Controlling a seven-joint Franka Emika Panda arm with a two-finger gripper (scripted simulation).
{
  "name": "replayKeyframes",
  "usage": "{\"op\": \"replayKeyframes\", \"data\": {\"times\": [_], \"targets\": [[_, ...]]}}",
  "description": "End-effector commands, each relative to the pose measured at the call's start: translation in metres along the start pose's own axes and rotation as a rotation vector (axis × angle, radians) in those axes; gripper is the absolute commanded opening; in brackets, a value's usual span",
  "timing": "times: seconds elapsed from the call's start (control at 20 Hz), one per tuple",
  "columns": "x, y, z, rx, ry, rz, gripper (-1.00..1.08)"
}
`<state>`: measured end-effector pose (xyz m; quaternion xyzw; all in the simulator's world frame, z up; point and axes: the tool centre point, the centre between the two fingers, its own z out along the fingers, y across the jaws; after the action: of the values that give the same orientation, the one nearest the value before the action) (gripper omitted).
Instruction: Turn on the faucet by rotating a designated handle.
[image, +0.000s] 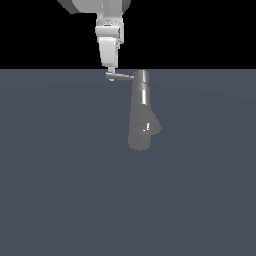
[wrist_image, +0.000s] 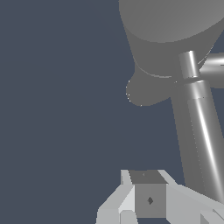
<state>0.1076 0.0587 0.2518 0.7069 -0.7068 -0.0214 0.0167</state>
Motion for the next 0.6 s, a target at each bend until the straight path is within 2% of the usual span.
{"op": "replayKeyframes", "data": {"times": [0.0, 0.55], "targets": [[-0.001, 0.009, -0.001, -0.008, 0.000, -0.001, -1.00], [-0.001, 0.040, -0.014, -0.007, 0.000, -0.001, -1.00]]}}
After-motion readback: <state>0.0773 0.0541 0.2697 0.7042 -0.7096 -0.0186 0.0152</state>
